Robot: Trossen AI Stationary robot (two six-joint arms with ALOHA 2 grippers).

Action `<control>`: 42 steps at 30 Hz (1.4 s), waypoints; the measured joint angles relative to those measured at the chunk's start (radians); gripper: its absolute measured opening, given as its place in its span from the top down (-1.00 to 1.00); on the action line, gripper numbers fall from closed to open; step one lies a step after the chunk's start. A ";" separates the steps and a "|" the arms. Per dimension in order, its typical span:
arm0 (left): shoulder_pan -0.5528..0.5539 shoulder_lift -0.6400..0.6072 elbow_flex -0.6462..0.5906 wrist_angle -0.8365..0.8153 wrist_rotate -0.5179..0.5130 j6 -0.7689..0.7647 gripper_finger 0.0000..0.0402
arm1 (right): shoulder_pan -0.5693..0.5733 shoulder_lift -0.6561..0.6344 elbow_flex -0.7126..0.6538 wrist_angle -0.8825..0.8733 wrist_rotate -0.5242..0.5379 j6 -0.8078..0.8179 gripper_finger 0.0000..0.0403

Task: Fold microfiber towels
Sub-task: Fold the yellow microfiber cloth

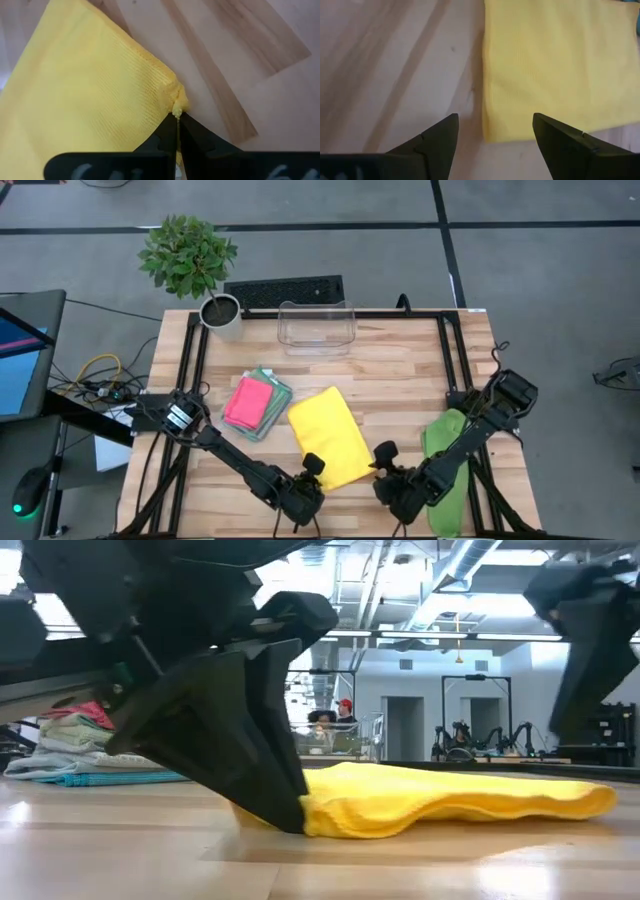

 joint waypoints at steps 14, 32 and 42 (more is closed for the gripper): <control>-0.002 -0.009 -0.001 -0.027 0.003 -0.021 0.99 | -0.038 0.022 -0.126 0.237 0.011 -0.083 -0.40; -0.002 -0.009 -0.001 -0.029 -0.003 -0.029 0.99 | -0.031 0.089 -0.118 0.216 0.040 0.029 0.17; -0.009 -0.042 -0.007 -0.053 -0.012 -0.073 0.99 | -0.019 0.095 -0.083 0.159 -0.018 0.065 0.92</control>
